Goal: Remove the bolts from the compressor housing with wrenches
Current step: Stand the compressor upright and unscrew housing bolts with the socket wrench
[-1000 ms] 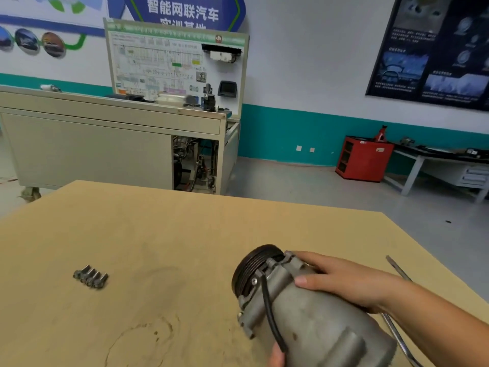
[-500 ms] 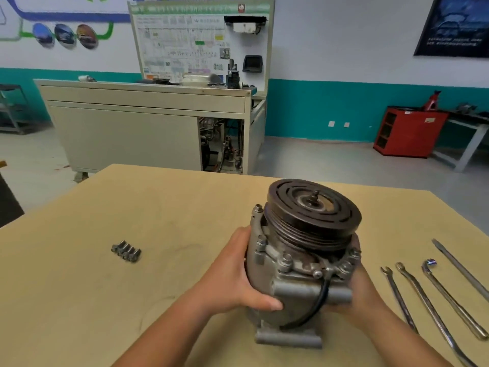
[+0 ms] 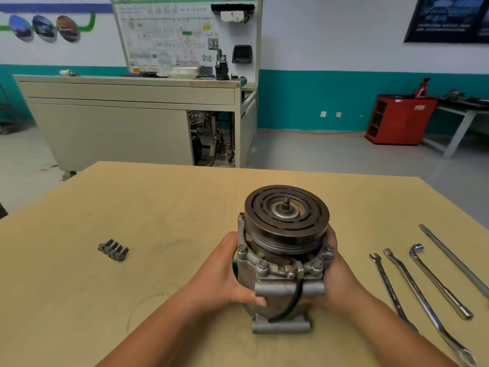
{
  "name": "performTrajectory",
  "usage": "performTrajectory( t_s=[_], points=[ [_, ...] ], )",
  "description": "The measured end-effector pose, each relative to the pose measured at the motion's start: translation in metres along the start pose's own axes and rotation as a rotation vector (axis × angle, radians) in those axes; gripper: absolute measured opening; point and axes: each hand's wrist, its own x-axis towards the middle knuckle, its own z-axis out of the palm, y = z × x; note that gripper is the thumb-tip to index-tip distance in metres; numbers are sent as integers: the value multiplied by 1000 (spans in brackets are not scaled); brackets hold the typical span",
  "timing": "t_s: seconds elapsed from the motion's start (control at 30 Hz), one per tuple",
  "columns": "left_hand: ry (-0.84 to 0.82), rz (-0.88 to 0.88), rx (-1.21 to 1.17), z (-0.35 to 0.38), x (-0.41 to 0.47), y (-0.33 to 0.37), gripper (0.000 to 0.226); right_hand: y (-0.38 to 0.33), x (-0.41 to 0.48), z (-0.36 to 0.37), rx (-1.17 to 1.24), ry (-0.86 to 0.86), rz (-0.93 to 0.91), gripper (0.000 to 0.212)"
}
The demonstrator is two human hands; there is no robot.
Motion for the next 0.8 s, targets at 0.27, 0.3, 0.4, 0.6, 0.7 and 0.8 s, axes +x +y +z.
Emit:
performTrajectory(
  t_s=[0.27,0.3,0.4,0.6,0.7,0.8],
  points=[
    [78,-182,-377,-17,15,5,111,-20,-53,2,-472,43,71,109],
    [142,-243,-443,-18,26,11,102,-20,-63,14,-334,106,21,97],
    [176,-329,-560,-18,62,32,90,-16,-78,60,27,360,-107,64],
    [129,-371,-582,-12,83,48,77,-20,-55,108,48,705,-141,65],
    [119,-418,-601,-17,70,47,87,-20,-47,104,-59,726,-119,71],
    [159,-356,-576,-15,52,51,84,-17,-39,89,-36,721,-106,57]
  ],
)
